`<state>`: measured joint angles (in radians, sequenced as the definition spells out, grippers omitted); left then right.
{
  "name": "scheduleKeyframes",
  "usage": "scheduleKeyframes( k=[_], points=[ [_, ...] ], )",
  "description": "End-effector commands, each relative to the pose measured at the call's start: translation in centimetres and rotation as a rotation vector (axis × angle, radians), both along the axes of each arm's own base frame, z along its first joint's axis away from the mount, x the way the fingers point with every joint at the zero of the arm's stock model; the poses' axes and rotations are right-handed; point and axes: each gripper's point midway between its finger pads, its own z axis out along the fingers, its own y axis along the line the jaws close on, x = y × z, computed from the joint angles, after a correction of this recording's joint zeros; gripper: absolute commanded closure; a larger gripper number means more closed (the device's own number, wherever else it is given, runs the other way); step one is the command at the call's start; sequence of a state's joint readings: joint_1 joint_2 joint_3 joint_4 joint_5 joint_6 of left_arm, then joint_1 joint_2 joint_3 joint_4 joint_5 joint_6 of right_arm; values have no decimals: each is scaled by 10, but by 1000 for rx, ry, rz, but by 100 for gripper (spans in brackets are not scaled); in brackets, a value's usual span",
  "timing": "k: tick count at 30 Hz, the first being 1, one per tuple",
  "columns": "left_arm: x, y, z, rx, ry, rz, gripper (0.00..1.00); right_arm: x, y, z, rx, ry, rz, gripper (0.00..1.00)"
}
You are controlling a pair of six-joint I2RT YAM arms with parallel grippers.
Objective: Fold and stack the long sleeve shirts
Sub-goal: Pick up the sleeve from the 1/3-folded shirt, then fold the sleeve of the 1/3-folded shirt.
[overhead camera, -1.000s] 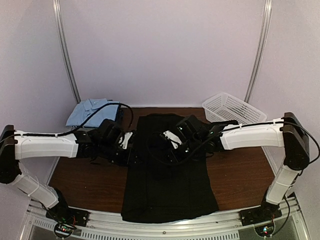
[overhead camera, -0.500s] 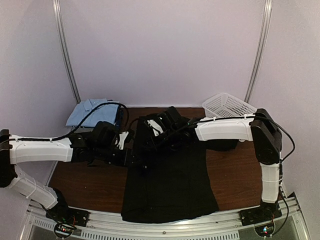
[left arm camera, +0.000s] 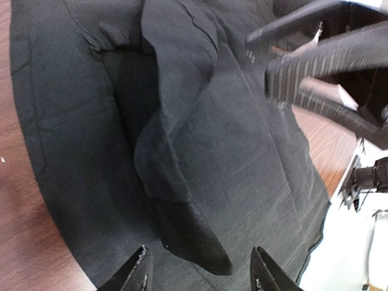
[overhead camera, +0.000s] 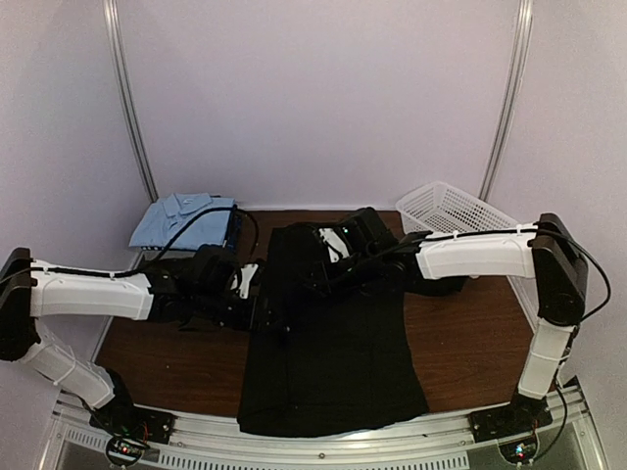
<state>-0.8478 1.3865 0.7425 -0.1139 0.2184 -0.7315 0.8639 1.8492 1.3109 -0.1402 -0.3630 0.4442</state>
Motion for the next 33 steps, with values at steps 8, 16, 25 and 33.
scheduleKeyframes(
  k=[8, 16, 25, 33],
  points=[
    [4, -13, -29, 206, 12, 70, 56, 8, -39, 8, -25, -62, -174, 52],
    [6, -43, 11, 96, -24, -21, 100, 13, -82, 9, -40, -90, -322, 52],
    [-13, -106, 155, -378, -84, -273, 100, 19, -116, 13, 19, -107, -448, 51],
    [21, -93, 253, -689, -153, -195, 100, 17, -131, 8, 80, -101, -532, 46]
  ],
)
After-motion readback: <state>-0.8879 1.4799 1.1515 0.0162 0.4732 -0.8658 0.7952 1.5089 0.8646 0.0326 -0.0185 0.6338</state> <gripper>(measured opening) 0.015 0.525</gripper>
